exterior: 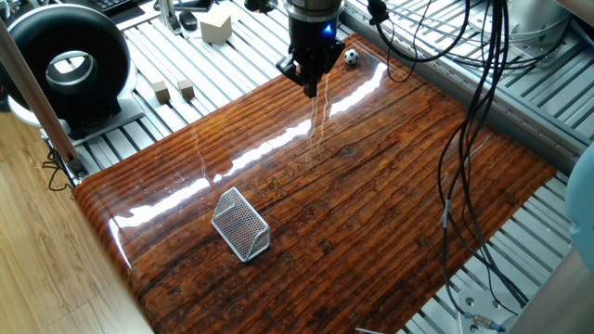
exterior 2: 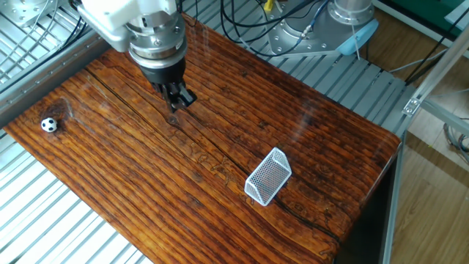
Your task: Push the soccer ball into the goal
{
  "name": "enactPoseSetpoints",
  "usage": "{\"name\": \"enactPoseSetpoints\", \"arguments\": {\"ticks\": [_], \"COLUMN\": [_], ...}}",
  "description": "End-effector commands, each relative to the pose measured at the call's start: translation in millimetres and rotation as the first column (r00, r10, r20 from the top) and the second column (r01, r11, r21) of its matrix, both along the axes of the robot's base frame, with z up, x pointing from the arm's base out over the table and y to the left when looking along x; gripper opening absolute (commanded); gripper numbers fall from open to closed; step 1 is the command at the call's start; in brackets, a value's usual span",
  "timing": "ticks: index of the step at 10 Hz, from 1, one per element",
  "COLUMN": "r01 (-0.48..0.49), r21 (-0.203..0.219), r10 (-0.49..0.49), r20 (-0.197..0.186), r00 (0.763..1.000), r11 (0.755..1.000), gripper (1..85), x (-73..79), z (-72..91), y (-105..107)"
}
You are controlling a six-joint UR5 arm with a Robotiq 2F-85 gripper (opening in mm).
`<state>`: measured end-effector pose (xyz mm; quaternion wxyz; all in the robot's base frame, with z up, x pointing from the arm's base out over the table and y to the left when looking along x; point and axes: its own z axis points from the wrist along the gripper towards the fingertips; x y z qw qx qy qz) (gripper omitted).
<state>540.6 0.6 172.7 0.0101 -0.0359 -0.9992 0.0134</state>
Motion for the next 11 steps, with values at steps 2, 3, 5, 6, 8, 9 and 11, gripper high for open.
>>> {"name": "enactPoseSetpoints", "arguments": {"ticks": [2, 3, 5, 6, 8, 9, 11], "r01": [-0.036, -0.063, -0.124, -0.214, -0.335, -0.342, -0.367], "r21": [-0.022, -0.038, 0.006, 0.076, 0.000, 0.016, 0.123], "r10": [0.035, 0.061, 0.124, 0.217, 0.334, 0.341, 0.374], "r20": [-0.036, -0.046, -0.049, -0.046, -0.079, -0.119, -0.040], "r00": [0.999, 0.997, 0.991, 0.975, 0.939, 0.932, 0.926], "r11": [0.999, 0.997, 0.992, 0.974, 0.942, 0.940, 0.922], "gripper": [1.0, 1.0, 1.0, 1.0, 1.0, 1.0, 1.0], "x": [-8.5, -10.6, -11.8, -14.4, -16.6, -27.7, -18.7], "z": [-3.8, -3.4, -4.9, -4.7, -4.2, -3.0, -3.9], "y": [-6.1, -12.4, -3.4, 12.9, -11.0, -11.0, 21.5]}}
